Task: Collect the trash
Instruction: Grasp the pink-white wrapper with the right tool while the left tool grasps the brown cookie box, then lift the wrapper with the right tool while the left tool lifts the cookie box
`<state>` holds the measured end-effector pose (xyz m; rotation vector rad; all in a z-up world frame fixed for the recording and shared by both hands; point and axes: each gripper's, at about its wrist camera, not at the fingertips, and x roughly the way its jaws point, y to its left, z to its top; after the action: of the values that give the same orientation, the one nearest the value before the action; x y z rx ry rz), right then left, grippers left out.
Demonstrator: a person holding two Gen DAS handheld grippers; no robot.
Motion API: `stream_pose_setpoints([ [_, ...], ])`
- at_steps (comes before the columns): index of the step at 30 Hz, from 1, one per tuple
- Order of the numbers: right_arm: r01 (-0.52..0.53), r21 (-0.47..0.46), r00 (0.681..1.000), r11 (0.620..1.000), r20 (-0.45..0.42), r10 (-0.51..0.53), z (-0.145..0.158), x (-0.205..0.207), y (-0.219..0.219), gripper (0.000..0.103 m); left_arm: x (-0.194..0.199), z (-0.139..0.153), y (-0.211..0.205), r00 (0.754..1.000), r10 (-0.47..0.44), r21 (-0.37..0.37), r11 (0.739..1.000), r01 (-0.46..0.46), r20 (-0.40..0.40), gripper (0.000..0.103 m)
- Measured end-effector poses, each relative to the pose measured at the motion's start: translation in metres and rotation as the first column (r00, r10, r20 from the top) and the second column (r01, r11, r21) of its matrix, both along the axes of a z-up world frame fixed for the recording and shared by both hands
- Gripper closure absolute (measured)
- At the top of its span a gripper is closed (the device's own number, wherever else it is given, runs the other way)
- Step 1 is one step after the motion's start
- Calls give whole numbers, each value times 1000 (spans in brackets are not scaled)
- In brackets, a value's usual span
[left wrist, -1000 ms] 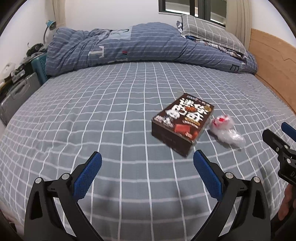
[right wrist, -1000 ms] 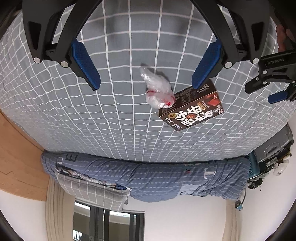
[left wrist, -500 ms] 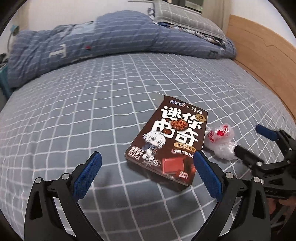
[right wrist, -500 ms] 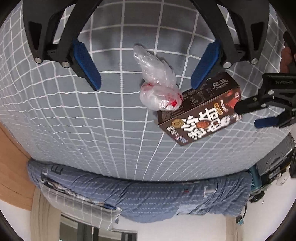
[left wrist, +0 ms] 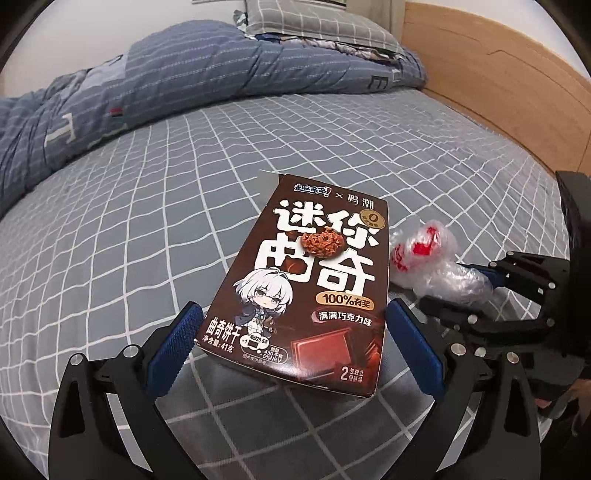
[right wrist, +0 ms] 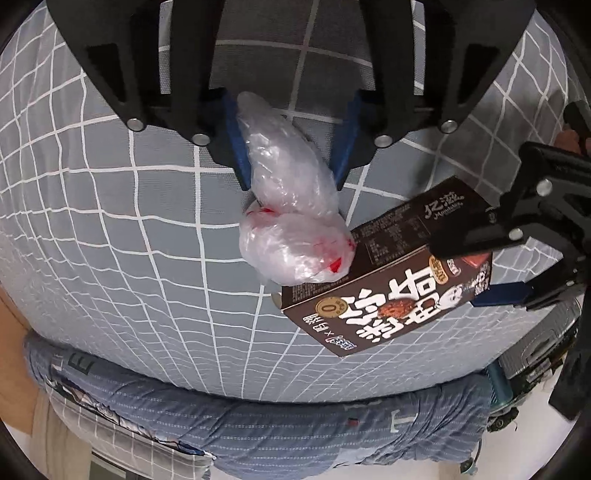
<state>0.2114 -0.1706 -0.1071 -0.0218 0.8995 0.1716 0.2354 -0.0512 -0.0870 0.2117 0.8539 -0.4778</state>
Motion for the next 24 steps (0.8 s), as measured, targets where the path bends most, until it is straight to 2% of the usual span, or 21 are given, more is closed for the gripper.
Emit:
stream_pose_setpoints([
  [5,24,35,1000,999,6,-24,4,1,-10,66,0,0,-1,1000,-15,15,1000,15,9,5],
  [9,15,26,1000,1000,8,-16,5,0,-8,66,3,-6,3,1000,-22,-23,1000,22,-8,5],
  [12,11,24,1000,1000,8,-12,5,1,-7,66,1,-5,-1,999,-41,-7,999,41,-1,6],
  [15,11,27,1000,1000,6,-11,5,1,-8,66,0,-2,-5,997,-68,-34,997,67,-28,6],
  [19,12,28,1000,1000,7,-12,5,1,-8,66,1,-14,-12,999,-46,30,998,46,-24,6],
  [24,13,28,1000,1000,9,-14,5,1,-9,66,2,-20,-16,1000,-24,33,999,24,-10,9],
])
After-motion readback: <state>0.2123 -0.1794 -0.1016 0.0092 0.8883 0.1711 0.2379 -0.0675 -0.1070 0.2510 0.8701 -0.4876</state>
